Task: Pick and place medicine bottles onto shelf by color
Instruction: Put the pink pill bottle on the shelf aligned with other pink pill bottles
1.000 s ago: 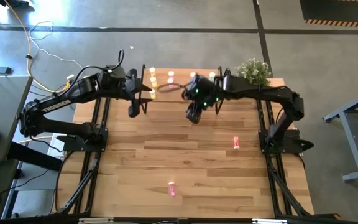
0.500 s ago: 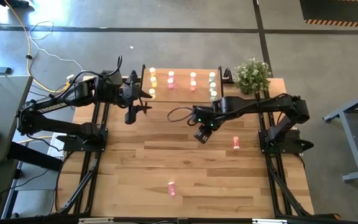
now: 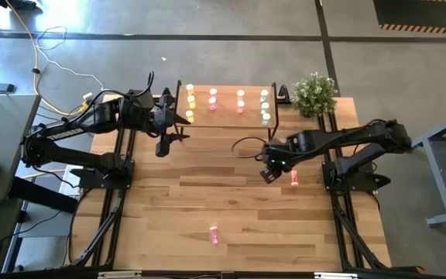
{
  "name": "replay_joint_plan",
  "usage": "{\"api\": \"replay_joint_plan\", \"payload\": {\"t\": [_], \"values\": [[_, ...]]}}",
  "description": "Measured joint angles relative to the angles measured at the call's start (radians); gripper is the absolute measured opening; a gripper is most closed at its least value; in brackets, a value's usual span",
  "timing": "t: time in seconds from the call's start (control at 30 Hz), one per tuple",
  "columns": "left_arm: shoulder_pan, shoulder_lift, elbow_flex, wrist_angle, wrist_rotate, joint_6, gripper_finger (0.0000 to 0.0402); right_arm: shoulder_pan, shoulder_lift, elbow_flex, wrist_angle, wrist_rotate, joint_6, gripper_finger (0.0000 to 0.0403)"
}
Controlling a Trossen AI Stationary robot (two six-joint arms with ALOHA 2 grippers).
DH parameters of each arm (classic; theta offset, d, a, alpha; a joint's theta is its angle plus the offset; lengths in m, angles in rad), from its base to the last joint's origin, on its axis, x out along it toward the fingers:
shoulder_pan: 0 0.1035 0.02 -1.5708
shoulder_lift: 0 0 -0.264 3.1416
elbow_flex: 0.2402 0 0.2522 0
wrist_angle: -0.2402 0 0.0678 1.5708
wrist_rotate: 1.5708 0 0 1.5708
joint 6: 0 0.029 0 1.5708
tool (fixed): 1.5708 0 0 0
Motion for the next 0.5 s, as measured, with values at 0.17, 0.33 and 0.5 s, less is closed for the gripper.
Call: {"api": "replay_joint_plan", "payload": {"t": [0.17,0.33,0.5], "values": [[0.000,0.000,0.000,0.002,0.000,-0.001,0.0195,0.030,-0.097,-0.100,0.016,0.010,0.107,0.0133],[0.001,0.000,0.000,0.003,-0.003,-0.003,0.0195,0.096,-0.181,-0.188,0.031,0.083,0.266,0.0133],[0.001,0.005,0.000,0.005,-0.006,-0.008,0.0195,0.179,-0.223,-0.256,0.041,0.124,0.403,0.0136]]}}
